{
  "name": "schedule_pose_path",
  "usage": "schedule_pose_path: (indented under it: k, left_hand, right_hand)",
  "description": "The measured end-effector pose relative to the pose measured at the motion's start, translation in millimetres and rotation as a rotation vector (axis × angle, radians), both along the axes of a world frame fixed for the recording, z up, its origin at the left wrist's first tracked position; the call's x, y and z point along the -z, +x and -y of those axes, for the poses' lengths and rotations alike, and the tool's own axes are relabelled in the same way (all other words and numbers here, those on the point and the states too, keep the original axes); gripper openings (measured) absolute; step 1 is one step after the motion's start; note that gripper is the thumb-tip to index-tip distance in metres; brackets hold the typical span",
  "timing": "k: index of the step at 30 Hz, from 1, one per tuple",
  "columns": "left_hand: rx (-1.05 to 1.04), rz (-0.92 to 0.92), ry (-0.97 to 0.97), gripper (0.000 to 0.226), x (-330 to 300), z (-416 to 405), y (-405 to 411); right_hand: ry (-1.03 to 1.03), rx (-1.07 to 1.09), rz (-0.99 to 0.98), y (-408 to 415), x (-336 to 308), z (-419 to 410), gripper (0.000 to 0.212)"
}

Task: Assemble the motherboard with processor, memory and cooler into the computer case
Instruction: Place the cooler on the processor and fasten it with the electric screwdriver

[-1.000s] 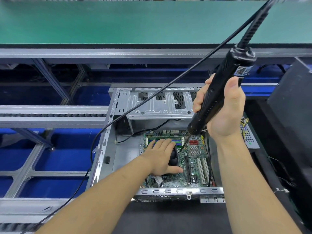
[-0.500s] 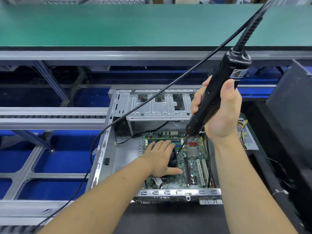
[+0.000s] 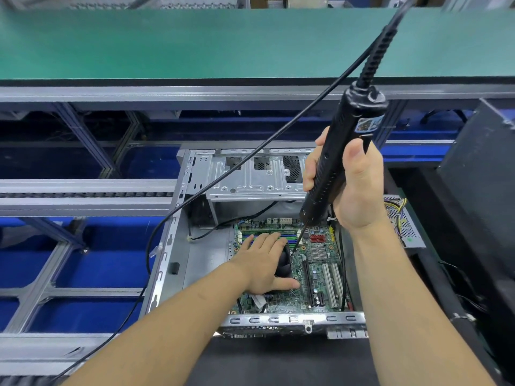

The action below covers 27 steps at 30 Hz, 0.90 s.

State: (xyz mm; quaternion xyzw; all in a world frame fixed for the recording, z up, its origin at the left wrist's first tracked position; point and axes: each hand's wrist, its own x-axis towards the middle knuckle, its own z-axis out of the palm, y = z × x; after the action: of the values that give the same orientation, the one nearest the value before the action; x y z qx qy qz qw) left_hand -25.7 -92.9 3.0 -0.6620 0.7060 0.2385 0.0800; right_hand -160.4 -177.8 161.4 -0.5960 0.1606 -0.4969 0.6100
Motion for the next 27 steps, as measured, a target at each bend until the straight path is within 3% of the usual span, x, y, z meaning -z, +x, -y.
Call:
schedule_pose_path:
  k: [10,27]
  left_hand:
    - [-0.019,0.080,-0.166,0.102,5,2,-8]
    - [-0.006,0.148,-0.046,0.095,2,10,-19]
  right_hand:
    - [-0.037,-0.139,-0.109,12,1,-3,0.073]
    - [-0.020,-0.186,-0.067,8,8,-5,0.085]
